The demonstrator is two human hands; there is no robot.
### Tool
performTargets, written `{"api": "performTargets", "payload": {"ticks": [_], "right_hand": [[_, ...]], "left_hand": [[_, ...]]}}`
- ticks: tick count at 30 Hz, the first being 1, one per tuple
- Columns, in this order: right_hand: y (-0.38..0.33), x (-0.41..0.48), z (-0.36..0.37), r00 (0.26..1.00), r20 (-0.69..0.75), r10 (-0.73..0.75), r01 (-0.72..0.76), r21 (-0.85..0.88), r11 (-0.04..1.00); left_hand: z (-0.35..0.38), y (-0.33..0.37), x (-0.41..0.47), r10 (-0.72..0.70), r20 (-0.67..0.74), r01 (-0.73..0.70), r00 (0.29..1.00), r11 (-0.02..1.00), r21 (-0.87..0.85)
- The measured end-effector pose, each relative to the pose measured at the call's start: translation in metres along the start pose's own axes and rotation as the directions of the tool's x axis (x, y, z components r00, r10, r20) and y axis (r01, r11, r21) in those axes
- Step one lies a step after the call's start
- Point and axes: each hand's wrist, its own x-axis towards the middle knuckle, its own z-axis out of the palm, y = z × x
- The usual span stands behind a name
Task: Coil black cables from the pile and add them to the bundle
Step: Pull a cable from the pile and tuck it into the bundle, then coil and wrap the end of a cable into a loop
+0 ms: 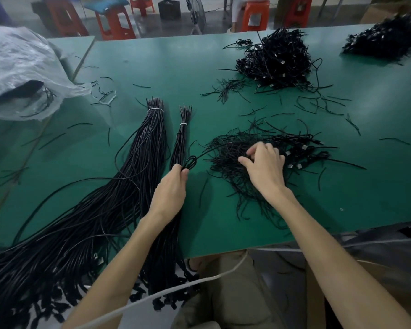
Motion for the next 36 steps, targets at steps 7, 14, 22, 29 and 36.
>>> {"api": "performTargets", "payload": {"ticks": [7, 14, 22, 29, 36], "right_hand": [[0.006, 0.014, 0.020, 0.991, 0.096, 0.092, -0.077, -0.154, 0.985], [0.003, 0.018, 0.012, 0.978, 0.104, 0.181, -0.191, 0.095, 0.977], [-0.001, 0.009, -0.004, 0.958, -0.105, 0.267, -0.135, 0.657, 0.742], [-0.018, -0.007, -0.014, 0.948, -0.294, -0.122, 0.237, 0.397, 0.887], [-0.044, -0.031, -0.006, 0.908, -0.287, -0.305, 0.393, 0.332, 0.857]], "left_hand": [[0.016, -0.011, 0.002, 0.020, -0.088, -0.015, 0.996, 0.998, 0.057], [0.018, -0.014, 0.001, 0.043, -0.073, -0.038, 0.996, 0.997, 0.064], [0.019, -0.016, 0.002, 0.040, -0.073, -0.035, 0.997, 0.997, 0.069], [0.019, -0.016, 0.002, 0.060, -0.073, -0.054, 0.996, 0.995, 0.089], [0.020, -0.015, 0.004, 0.017, -0.060, -0.011, 0.998, 0.994, 0.104]]}}
